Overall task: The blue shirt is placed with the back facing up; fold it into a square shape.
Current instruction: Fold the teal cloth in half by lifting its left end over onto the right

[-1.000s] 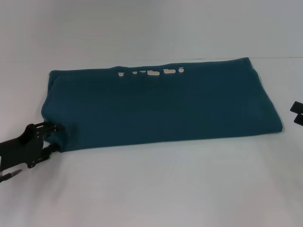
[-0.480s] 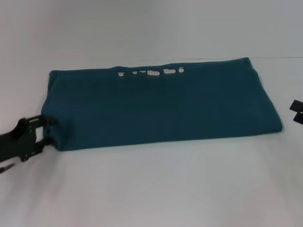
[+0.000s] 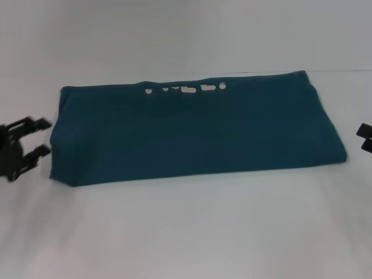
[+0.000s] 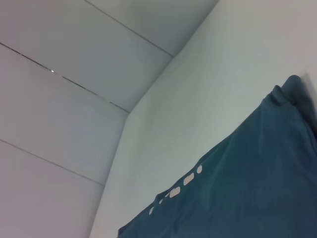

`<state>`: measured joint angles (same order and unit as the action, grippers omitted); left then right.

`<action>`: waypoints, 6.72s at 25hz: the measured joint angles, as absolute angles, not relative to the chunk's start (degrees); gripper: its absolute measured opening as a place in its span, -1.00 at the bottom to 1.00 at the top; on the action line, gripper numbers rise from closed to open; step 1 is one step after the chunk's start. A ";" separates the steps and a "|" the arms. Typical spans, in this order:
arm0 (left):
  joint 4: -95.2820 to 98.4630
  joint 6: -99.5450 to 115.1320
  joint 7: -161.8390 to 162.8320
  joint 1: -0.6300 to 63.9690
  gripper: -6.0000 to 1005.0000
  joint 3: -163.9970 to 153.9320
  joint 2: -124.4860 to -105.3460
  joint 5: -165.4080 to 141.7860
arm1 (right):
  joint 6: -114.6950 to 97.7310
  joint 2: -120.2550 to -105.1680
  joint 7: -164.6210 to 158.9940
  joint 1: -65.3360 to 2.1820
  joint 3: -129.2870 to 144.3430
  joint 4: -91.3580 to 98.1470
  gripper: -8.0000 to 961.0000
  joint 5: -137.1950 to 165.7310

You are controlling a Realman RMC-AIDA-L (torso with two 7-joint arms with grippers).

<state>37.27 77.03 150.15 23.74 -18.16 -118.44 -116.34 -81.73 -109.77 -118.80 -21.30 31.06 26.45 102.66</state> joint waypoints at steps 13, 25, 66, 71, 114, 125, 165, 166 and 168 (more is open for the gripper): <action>37.71 70.20 154.22 22.14 0.26 -20.41 -119.72 -120.67 | -81.28 -109.85 -118.74 -20.98 31.39 26.15 0.43 102.66; 36.51 66.70 155.76 23.25 0.26 -23.46 -120.37 -121.75 | -81.26 -109.77 -118.65 -20.70 31.07 25.93 0.43 102.66; 35.59 70.10 153.60 23.57 0.26 -24.92 -120.15 -121.30 | -81.84 -109.51 -118.33 -20.21 31.05 25.92 0.42 102.65; 35.88 68.27 154.12 23.31 0.26 -24.59 -120.25 -121.65 | -81.84 -109.53 -118.30 -20.06 31.04 25.93 0.43 102.65; 34.70 66.81 154.03 25.70 0.26 -27.83 -120.21 -121.86 | -81.93 -109.60 -118.02 -18.88 31.44 25.93 0.42 102.66; 34.33 63.57 156.87 29.73 0.22 -28.94 -118.88 -125.28 | -82.03 -109.77 -117.46 -18.60 31.15 25.93 0.42 102.66; 33.08 72.05 151.73 25.87 -0.91 -16.75 -117.77 -124.51 | -82.05 -109.68 -117.71 -18.65 30.86 25.93 0.42 102.62; 32.98 71.83 151.82 25.76 -0.90 -16.80 -117.84 -124.60 | -82.06 -109.68 -117.69 -18.60 30.82 25.93 0.43 102.62; 32.73 71.25 152.00 25.39 -0.89 -17.00 -117.99 -124.80 | -82.07 -109.69 -117.60 -18.57 30.82 25.93 0.43 102.63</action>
<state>32.73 71.25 152.00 25.39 -17.00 -117.99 -124.80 -82.07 -109.69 -117.60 -18.57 30.82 25.93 102.63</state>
